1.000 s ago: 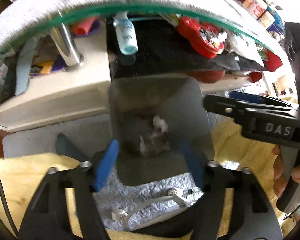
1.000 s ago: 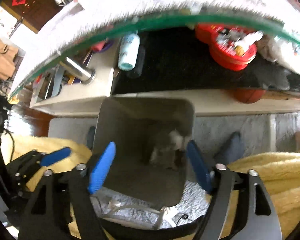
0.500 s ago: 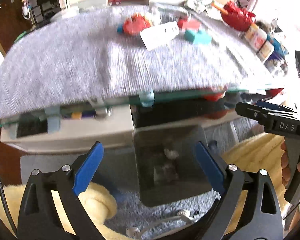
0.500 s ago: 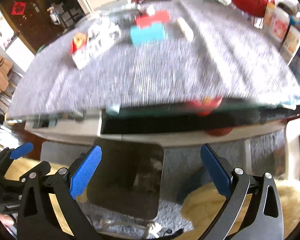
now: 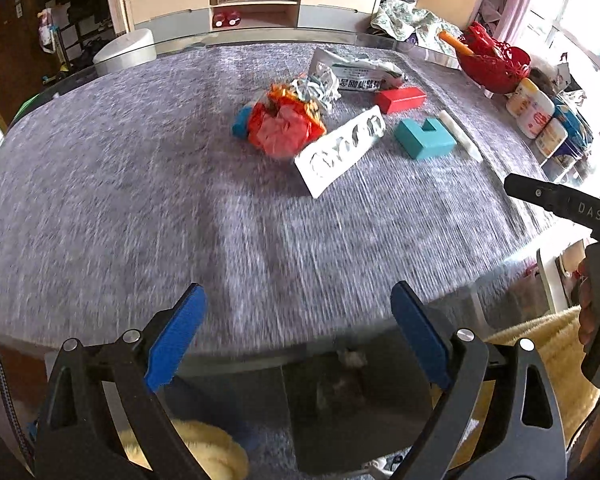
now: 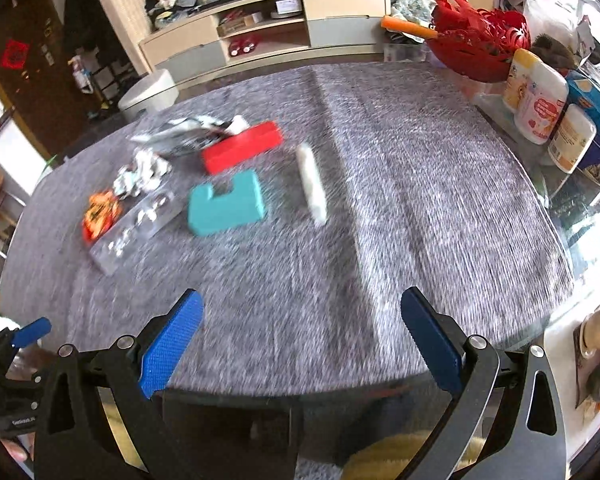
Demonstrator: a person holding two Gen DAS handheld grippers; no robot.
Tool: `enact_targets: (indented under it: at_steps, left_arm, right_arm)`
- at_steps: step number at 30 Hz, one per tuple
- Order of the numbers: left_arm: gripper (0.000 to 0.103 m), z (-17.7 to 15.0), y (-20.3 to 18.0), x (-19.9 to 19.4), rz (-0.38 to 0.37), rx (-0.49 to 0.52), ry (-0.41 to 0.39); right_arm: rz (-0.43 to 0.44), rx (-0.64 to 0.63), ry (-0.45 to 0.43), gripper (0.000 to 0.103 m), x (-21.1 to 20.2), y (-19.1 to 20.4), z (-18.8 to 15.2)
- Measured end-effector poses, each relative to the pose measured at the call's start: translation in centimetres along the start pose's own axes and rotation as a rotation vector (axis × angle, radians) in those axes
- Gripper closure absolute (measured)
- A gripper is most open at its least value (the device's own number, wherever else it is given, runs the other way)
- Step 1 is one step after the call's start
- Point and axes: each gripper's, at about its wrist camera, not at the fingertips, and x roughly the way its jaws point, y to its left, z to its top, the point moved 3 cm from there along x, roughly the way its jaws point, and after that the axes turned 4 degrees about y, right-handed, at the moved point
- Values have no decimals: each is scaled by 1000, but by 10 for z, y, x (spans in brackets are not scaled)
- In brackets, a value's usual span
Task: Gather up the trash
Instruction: 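Grasp the silver blister pack with the left gripper while the right grasps the clear tube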
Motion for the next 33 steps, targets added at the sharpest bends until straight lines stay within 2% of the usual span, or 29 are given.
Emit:
enact_targets:
  at_steps: [4,7,8,11,15,18,20,22,24,27,32,33]
  left_arm:
    - [29,17,0,21,-5,10,17]
    - [35,28,-2,33,-11,23,23]
    - [36,32,-4,35,-14,28,22]
    - [36,42,-7,42,-10,40,18]
    - [36,58,-6,51,-8,34,15]
    - [36,69,-7,55,-18,33,13]
    - [42,75,-9,57,-29,40,11]
    - [52,82,-13,60,-46,50,11]
    - [56,88,-17,62,-63,57,14]
    - [57,93,-24,66,-77,74,20]
    - [57,92,-32,68,-54,95,17]
    - [61,91,-32,68,-53,95,16]
  right_arm:
    - [19,-3,-11,5,10,-1,17]
    - [33,-3,-7,19,19,1,27]
    - [37,-1,-3,25,23,0,31]
    - [27,-2,-7,33,31,-1,41]
    - [22,-9,-6,37,40,-3,52]
    - [19,-14,0,47,45,-4,59]
    - [25,-15,11,56,51,-5,64]
    - [33,-16,21,61,55,-5,67]
    - [38,-16,25,63,58,-6,69]
    - [45,-13,30,63,62,-7,72]
    - [42,-22,27,65,69,-5,75]
    - [43,-20,25,65,69,-5,75]
